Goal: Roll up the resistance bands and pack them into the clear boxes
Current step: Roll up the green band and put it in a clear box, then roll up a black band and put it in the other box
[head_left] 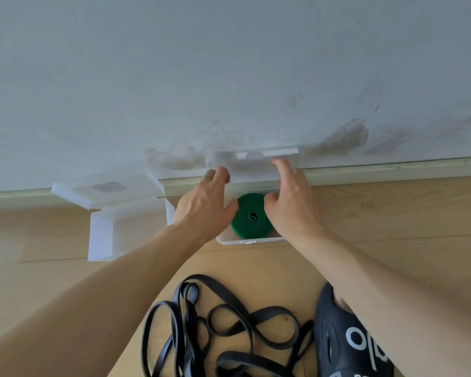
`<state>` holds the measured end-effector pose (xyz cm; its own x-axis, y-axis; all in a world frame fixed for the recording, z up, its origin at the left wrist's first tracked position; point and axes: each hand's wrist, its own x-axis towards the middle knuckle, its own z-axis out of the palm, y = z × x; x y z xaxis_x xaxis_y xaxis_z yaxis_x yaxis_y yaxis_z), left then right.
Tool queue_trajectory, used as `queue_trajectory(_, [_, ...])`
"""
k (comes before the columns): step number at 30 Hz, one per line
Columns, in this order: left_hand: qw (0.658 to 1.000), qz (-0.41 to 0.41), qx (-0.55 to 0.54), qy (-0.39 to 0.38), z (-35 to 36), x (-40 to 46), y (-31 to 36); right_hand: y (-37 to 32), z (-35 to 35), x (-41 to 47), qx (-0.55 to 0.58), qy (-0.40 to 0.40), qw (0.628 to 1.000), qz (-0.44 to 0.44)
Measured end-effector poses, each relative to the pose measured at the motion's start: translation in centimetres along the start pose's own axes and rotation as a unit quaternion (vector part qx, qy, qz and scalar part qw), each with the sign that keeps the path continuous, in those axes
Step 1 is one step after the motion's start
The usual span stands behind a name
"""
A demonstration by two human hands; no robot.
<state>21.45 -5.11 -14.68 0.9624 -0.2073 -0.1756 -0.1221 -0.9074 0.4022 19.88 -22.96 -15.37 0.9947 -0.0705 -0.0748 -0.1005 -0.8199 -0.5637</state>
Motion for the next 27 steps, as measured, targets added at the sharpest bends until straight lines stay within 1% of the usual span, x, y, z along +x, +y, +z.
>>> queue_trajectory(3, [0.999, -0.005, 0.03, -0.043, 0.0, 0.2, 0.1, 0.0, 0.1, 0.1, 0.005, -0.021, 1.0, 0.001])
queue_trajectory(5, [0.997, -0.007, 0.039, -0.071, 0.5, -0.1, -0.1, 0.3, 0.6, -0.7, -0.032, -0.035, 0.999, -0.002])
queue_trajectory(7, [0.996, 0.009, 0.073, -0.057, 0.9, -0.5, -0.3, 0.9, 1.0, -1.6, -0.05, -0.031, 0.998, -0.015])
queue_trajectory(9, [0.993, 0.056, 0.101, -0.003, 1.2, -1.1, -0.6, 1.4, 1.1, -2.5, -0.05, -0.038, 0.998, -0.03])
queue_trajectory(11, [0.99, 0.103, 0.094, 0.017, 1.5, -1.6, -0.9, 1.6, 1.3, -3.3, -0.041, -0.068, 0.996, -0.043])
queue_trajectory(15, [0.973, 0.202, 0.11, 0.002, 2.3, -3.3, -1.6, 0.7, 1.6, -5.2, -0.043, -0.141, 0.984, -0.101])
queue_trajectory(17, [0.958, 0.256, 0.132, -0.013, 2.7, -4.3, -2.2, 0.0, 2.0, -6.5, -0.061, -0.205, 0.97, -0.119])
queue_trajectory(20, [0.924, 0.316, 0.198, -0.081, 3.5, -6.1, -3.6, -0.5, 3.6, -9.3, -0.117, -0.335, 0.926, -0.129])
queue_trajectory(22, [0.911, 0.303, 0.232, -0.152, 4.1, -7.3, -4.1, -0.4, 4.6, -11.3, -0.134, -0.391, 0.903, -0.122])
queue_trajectory(23, [0.91, 0.28, 0.243, -0.186, 4.3, -7.8, -4.1, -0.3, 5.0, -12.0, -0.137, -0.404, 0.897, -0.118])
queue_trajectory(25, [0.905, 0.227, 0.257, -0.251, 4.3, -8.3, -3.9, -0.1, 5.4, -12.8, -0.135, -0.408, 0.897, -0.099])
queue_trajectory(27, [0.89, 0.213, 0.282, -0.29, 3.9, -8.6, -3.5, 0.2, 5.5, -12.7, -0.105, -0.411, 0.904, -0.054])
